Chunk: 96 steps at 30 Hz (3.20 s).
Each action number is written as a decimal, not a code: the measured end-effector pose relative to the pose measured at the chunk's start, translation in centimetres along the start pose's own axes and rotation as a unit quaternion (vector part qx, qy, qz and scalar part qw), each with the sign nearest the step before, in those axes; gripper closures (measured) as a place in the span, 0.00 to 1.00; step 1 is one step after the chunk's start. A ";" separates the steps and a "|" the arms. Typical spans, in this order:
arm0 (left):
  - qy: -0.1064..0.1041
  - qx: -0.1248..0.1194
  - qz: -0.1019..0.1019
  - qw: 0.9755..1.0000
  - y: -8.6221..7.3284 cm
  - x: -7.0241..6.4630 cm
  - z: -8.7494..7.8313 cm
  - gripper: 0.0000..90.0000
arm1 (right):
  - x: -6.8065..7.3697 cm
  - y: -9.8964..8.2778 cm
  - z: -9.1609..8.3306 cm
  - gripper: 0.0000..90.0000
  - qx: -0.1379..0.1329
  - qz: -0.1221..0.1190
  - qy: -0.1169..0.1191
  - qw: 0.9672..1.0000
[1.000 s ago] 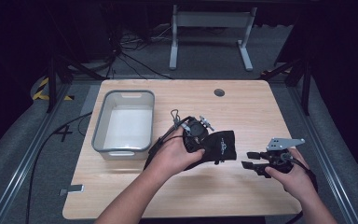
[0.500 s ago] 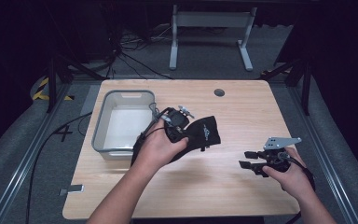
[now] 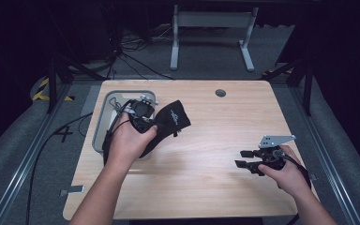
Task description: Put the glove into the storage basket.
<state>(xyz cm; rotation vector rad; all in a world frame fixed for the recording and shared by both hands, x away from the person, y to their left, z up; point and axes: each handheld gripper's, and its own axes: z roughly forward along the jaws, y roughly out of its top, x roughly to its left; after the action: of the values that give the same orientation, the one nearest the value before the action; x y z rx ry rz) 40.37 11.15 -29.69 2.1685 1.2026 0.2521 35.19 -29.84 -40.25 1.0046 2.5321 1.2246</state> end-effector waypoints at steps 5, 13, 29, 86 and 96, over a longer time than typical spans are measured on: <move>0.029 -0.003 -0.030 0.999 -0.2 2.1 -0.8 0.74 | -0.1 -0.2 -0.4 0.55 -0.003 0.003 -0.001 1.000; 0.061 -0.010 -0.061 0.996 -0.1 5.1 -1.0 0.74 | -0.1 -0.6 -0.9 0.55 -0.008 0.009 -0.007 1.000; 0.091 -0.010 -0.148 0.985 0.3 9.0 0.5 0.74 | 0.1 -1.3 -1.4 0.55 -0.010 0.015 -0.012 1.000; 0.150 0.018 -0.288 0.946 -2.4 13.1 9.0 0.71 | 0.9 -1.7 -0.6 0.54 0.002 -0.010 0.002 1.000; 0.153 0.018 -0.294 0.943 -2.8 13.2 9.5 0.68 | 1.0 -1.7 -0.5 0.54 0.003 -0.010 0.003 1.000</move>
<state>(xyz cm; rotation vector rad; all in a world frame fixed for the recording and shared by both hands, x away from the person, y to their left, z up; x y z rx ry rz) 50.13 18.86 -40.60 1.7339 1.9771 0.3128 33.38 -30.28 -41.04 0.9762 2.5456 1.2155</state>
